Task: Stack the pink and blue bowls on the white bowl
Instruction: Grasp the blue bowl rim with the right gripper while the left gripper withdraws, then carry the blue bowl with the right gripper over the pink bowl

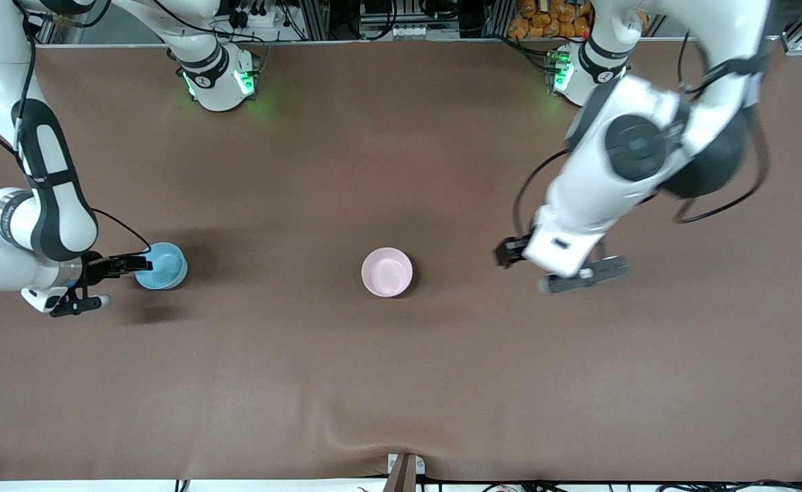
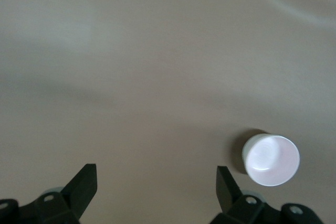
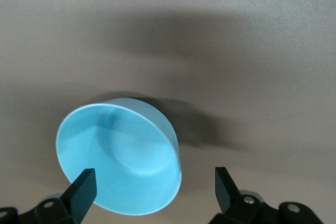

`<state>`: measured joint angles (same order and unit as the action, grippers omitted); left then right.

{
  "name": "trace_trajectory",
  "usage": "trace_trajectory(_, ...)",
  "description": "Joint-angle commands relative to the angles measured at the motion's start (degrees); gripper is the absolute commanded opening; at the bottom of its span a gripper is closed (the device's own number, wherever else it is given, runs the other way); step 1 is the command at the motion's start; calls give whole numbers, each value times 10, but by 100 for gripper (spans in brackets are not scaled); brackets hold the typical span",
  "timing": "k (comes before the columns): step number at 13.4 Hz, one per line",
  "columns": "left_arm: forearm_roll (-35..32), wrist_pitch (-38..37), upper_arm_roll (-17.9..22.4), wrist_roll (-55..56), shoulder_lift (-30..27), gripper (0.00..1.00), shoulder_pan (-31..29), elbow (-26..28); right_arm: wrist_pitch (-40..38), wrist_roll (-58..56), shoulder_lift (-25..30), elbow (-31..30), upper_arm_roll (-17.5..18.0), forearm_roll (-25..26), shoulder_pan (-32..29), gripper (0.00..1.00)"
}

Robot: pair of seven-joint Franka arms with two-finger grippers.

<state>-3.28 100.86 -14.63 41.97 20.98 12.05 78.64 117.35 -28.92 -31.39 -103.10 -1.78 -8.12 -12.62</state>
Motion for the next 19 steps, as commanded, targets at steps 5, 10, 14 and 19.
trace_trajectory(5,0,-110,-5,-149,-122,100,-84,26,66,-41,2,-52,9,-13,-22,43)
trace_trajectory(10,26,-138,-5,-241,-176,100,-145,56,42,-20,1,-36,8,-20,-17,18)
trace_trajectory(14,26,-138,-5,-245,-201,100,-171,65,33,-20,-2,-23,9,-21,-22,21)
trace_trajectory(19,26,-137,-2,-248,-202,100,-179,64,32,-21,-1,-24,9,-21,-19,0)
